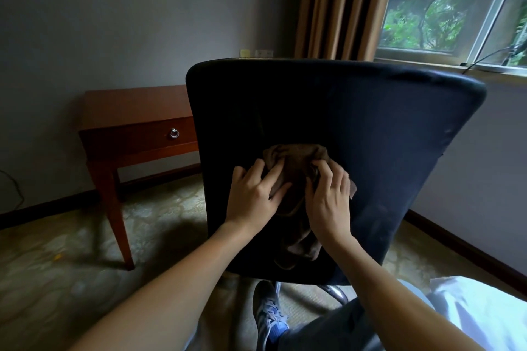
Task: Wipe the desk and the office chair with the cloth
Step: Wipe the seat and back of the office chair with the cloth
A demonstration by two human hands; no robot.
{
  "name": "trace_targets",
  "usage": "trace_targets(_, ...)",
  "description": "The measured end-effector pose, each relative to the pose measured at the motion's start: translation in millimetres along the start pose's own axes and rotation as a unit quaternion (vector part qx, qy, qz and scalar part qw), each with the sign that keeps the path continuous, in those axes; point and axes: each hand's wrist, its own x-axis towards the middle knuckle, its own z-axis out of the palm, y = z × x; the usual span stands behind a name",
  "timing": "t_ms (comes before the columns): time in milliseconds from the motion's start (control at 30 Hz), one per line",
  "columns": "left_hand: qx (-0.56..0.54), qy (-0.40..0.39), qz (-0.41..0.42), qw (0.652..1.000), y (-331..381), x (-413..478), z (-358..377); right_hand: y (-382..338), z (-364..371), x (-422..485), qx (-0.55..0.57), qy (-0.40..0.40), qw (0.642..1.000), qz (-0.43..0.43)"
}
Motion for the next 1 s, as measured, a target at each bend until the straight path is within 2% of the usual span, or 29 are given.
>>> trace_targets(200, 0.008, 0.02, 0.026, 0.999, 9, 5, -23, -21, -19, 5, 0.053, -0.005, 0.999, -0.005)
trace_targets(367, 0.033, 0.046, 0.048, 0.997, -2, 14, -52, -53, -24, 22, 0.089, 0.033, 0.995, -0.027)
trace_targets(533, 0.074, 0.077, 0.028, 0.994, -24, 36, -79, -89, -22, 52, 0.123, 0.052, 0.989, -0.064)
trace_targets(733, 0.1, 0.096, 0.008, 0.99, -49, 59, -88, -111, -9, 83, 0.107, 0.059, 0.989, -0.08)
trace_targets(1000, 0.067, 0.095, 0.028, 0.993, -50, 65, -67, -76, 0, 86, 0.026, 0.066, 0.99, -0.125)
